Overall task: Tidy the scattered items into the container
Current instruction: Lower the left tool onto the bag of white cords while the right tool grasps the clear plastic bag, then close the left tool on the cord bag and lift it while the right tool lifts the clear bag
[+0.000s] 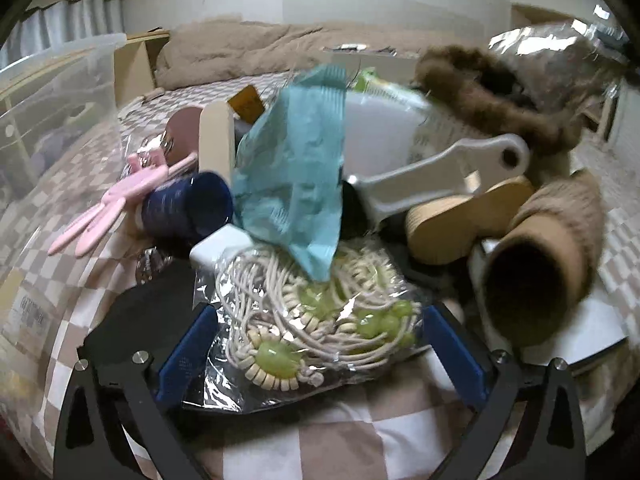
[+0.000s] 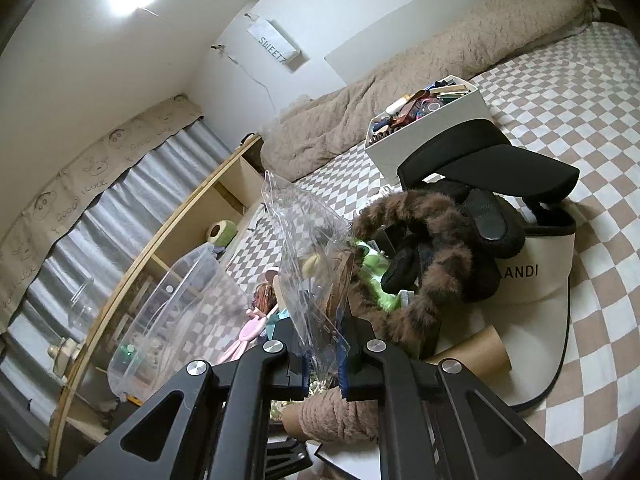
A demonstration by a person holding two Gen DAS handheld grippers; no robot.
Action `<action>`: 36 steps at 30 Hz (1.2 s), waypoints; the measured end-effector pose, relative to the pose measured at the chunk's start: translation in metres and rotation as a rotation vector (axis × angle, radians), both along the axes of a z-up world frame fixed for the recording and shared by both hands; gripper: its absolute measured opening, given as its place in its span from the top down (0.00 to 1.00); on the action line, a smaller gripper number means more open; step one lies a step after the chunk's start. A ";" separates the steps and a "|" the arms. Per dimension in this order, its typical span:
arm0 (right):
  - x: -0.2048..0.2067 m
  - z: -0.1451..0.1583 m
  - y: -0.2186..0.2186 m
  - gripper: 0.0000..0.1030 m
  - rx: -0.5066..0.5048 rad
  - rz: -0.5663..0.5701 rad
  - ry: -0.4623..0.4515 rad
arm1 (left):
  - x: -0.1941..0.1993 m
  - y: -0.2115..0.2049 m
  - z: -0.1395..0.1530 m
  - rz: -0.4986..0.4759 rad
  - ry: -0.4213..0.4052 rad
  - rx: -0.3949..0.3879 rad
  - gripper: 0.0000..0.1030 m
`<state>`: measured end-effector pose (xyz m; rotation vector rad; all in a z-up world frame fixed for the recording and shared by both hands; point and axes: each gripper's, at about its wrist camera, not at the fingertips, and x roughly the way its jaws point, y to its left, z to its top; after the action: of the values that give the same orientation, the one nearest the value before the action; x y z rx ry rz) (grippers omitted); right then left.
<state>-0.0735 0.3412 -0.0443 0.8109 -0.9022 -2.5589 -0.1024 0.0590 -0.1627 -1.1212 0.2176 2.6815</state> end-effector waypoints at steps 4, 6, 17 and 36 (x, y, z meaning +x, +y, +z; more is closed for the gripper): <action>0.002 -0.001 0.000 0.89 0.002 0.002 0.003 | 0.000 -0.006 0.000 -0.015 -0.003 0.007 0.05; 0.003 -0.001 0.000 0.89 0.007 0.000 0.003 | 0.000 -0.010 0.001 -0.028 -0.013 0.009 0.10; 0.004 -0.003 -0.001 0.89 0.002 0.003 -0.010 | 0.008 -0.030 0.022 -0.058 -0.058 0.046 0.27; 0.018 0.023 -0.029 0.89 0.076 0.058 0.050 | 0.042 -0.036 0.100 -0.144 0.071 0.179 0.28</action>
<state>-0.0555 0.3120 -0.0218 0.7782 -0.7595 -2.5643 -0.0606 0.0233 -0.0629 -0.9225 0.0657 2.5579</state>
